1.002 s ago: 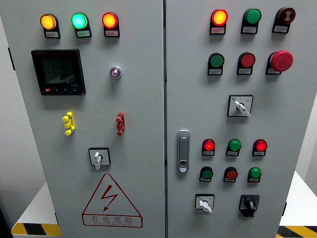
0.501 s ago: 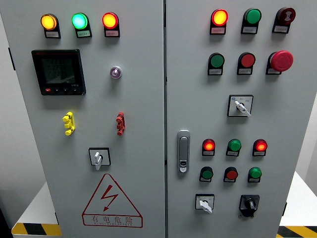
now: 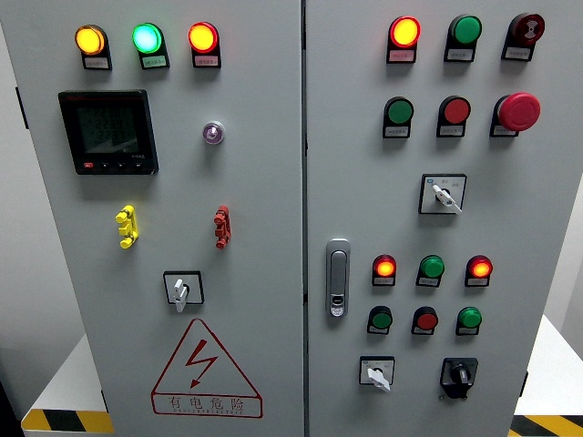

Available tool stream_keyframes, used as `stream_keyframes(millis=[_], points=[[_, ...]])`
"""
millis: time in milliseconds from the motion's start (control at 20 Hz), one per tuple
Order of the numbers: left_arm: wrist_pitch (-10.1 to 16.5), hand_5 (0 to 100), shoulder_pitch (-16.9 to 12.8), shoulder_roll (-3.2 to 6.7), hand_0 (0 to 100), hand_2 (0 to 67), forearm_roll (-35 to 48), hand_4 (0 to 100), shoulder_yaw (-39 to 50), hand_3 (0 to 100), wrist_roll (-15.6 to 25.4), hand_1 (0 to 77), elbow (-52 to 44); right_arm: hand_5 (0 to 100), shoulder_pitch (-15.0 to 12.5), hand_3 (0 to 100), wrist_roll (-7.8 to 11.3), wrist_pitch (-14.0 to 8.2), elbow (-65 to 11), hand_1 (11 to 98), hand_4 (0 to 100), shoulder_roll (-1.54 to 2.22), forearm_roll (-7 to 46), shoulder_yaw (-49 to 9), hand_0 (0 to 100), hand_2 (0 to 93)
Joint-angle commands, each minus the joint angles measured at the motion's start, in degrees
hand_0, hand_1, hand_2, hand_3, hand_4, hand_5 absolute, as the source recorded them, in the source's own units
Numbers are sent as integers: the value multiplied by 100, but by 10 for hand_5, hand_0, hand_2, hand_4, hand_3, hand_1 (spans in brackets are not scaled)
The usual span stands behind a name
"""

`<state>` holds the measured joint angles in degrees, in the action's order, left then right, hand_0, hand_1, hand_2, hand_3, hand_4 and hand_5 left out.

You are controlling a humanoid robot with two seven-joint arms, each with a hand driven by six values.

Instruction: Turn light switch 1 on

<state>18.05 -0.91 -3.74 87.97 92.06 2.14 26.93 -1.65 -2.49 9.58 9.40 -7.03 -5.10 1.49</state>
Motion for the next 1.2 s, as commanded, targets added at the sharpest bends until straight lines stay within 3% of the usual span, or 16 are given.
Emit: stream_keyframes(millis=[0, 200, 351, 551, 852, 1052, 1103, 1153], points=[[5, 72, 12, -4, 0, 47, 11, 31, 67, 8, 5, 106, 767, 147, -2, 110, 3, 0, 0, 226, 230, 0, 0, 0, 0, 0], [-65, 128, 161, 172, 0, 60, -218, 107, -549, 21, 6, 115, 1655, 147, 7, 111, -6, 0, 0, 226, 230, 0, 0, 0, 0, 0], [-57, 131, 170, 137, 0, 66, -263, 125, -410, 30, -65, 103, 2043, 147, -2, 111, 3, 0, 0, 226, 230, 0, 0, 0, 0, 0], [-13, 130, 434, -21, 0, 72, -254, 131, 126, 37, -56, 102, 2149, 147, -2, 111, 3, 0, 0, 226, 230, 0, 0, 0, 0, 0], [23, 190, 425, -109, 0, 95, -262, 232, 312, 77, -39, 144, 3439, 147, -2, 110, 3, 0, 0, 226, 230, 0, 0, 0, 0, 0], [5, 324, 425, -127, 0, 177, -262, 574, 268, 395, -47, 219, 4213, 147, -2, 110, -6, 0, 0, 225, 230, 0, 0, 0, 0, 0], [5, 344, 425, -127, 0, 205, -262, 633, 242, 469, -47, 241, 4406, 147, -2, 110, 3, 0, 0, 225, 230, 0, 0, 0, 0, 0], [5, 348, 425, -127, 0, 214, -271, 645, 242, 482, -47, 249, 4591, 147, -2, 110, 3, 0, 0, 225, 230, 0, 0, 0, 0, 0]])
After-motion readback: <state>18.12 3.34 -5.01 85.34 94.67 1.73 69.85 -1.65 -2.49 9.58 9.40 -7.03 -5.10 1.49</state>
